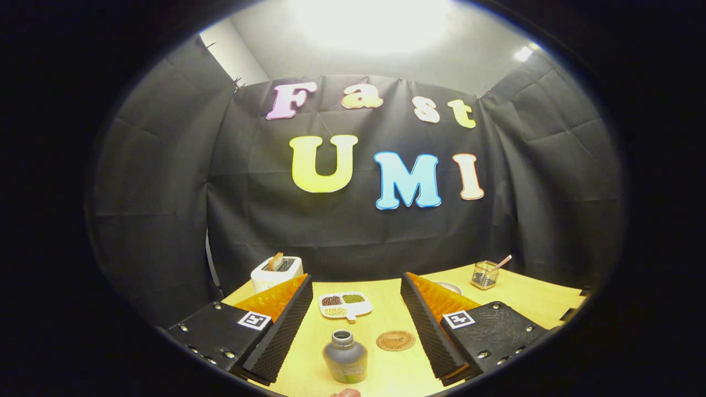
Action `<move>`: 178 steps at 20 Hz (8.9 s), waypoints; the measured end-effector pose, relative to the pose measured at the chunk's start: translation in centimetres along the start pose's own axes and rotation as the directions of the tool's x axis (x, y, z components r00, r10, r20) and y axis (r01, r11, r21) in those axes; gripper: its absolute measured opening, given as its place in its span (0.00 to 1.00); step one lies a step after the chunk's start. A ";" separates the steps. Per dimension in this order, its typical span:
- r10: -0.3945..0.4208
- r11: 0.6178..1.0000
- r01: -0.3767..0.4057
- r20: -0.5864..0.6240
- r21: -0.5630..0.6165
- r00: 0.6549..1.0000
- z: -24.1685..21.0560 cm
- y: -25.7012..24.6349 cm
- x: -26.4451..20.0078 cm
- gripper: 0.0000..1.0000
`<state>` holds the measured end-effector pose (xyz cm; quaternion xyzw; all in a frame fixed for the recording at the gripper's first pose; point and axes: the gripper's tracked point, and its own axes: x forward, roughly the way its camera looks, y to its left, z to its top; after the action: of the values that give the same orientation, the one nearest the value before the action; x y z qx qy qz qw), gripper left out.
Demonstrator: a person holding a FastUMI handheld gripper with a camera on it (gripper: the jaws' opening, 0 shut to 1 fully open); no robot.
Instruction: Take the bottle from table, then pour the juice into the cup, finally place the bottle on the coaster
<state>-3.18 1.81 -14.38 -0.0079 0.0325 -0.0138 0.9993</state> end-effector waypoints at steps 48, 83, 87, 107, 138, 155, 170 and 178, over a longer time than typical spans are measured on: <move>0.072 0.532 0.019 -0.068 0.847 0.995 -10.2 -7.5 9.6 0.77; 0.015 -0.247 -0.019 0.024 0.969 1.000 -9.3 -10.2 10.6 0.77; 0.017 -0.247 -0.024 0.029 0.969 0.999 -9.0 -9.9 10.4 0.77; 0.020 -0.324 -0.050 0.059 0.945 0.998 -8.6 -9.0 10.3 0.77; -0.061 -0.522 -0.083 0.060 0.849 0.996 -7.5 -12.3 11.3 0.77; -0.099 -0.583 -0.090 0.039 0.807 0.994 -6.6 -13.7 11.3 0.77; -0.125 -0.576 -0.107 0.043 0.810 0.991 -7.0 -15.3 11.3 0.77; -0.126 -0.576 -0.105 0.039 0.811 0.991 -7.2 -15.7 11.2 0.77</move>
<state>7.11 -14.30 -22.04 0.8821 -0.0626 -0.0461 0.4645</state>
